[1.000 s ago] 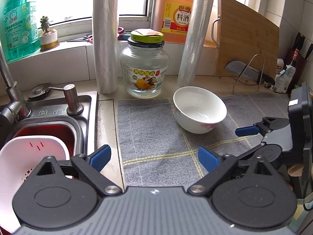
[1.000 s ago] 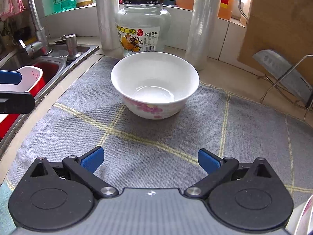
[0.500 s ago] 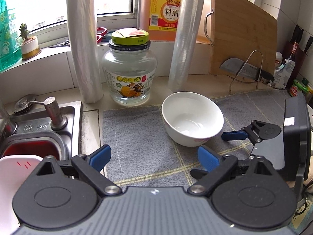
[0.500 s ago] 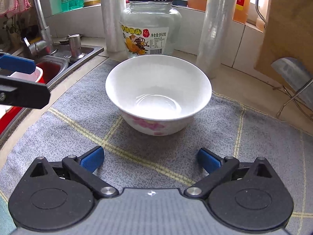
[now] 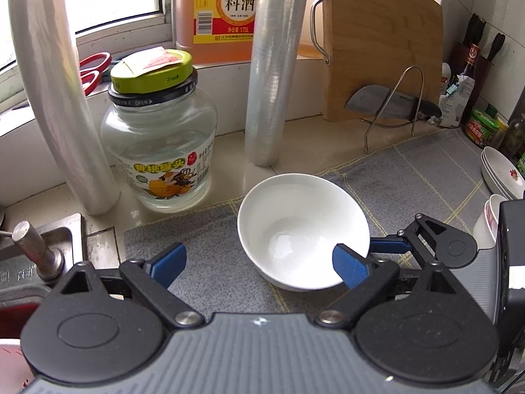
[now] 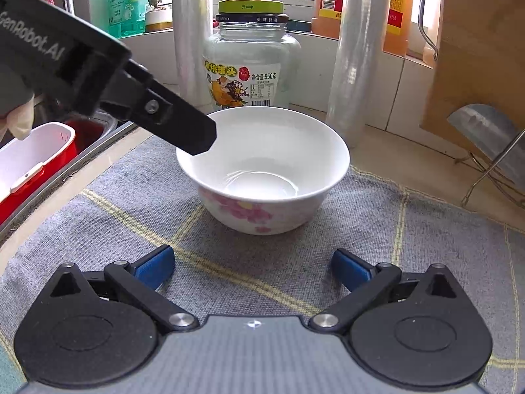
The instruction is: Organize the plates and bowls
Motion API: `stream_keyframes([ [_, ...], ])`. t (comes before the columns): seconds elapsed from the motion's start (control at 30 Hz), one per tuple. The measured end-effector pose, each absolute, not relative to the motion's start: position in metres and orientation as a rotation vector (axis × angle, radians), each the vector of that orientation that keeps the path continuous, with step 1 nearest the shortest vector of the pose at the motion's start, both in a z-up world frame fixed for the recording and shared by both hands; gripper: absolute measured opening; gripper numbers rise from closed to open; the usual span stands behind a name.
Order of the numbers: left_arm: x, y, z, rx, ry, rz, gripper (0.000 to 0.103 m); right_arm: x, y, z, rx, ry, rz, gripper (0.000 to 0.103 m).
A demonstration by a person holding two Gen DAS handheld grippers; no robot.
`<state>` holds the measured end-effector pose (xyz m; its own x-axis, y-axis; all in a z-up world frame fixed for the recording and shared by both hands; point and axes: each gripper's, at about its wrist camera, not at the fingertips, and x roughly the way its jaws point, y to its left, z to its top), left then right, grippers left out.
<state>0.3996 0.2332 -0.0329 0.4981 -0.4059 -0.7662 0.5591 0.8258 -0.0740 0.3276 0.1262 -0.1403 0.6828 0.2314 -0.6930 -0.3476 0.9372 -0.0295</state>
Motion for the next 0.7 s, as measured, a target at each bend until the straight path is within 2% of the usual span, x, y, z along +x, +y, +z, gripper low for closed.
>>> stream_keyframes([
  [0.4,0.423,0.221,-0.039,0.231,0.891,-0.659,0.095,0.341,0.126,-0.142,-0.134,0.737,0.275,0.103],
  [0.57,0.425,0.215,-0.042,0.221,0.903,-0.673,0.095,0.352,0.129,-0.135,-0.15,0.823,0.282,0.103],
  [0.7,0.422,0.214,-0.039,0.221,0.893,-0.685,0.095,0.347,0.127,-0.137,-0.148,0.801,0.285,0.103],
])
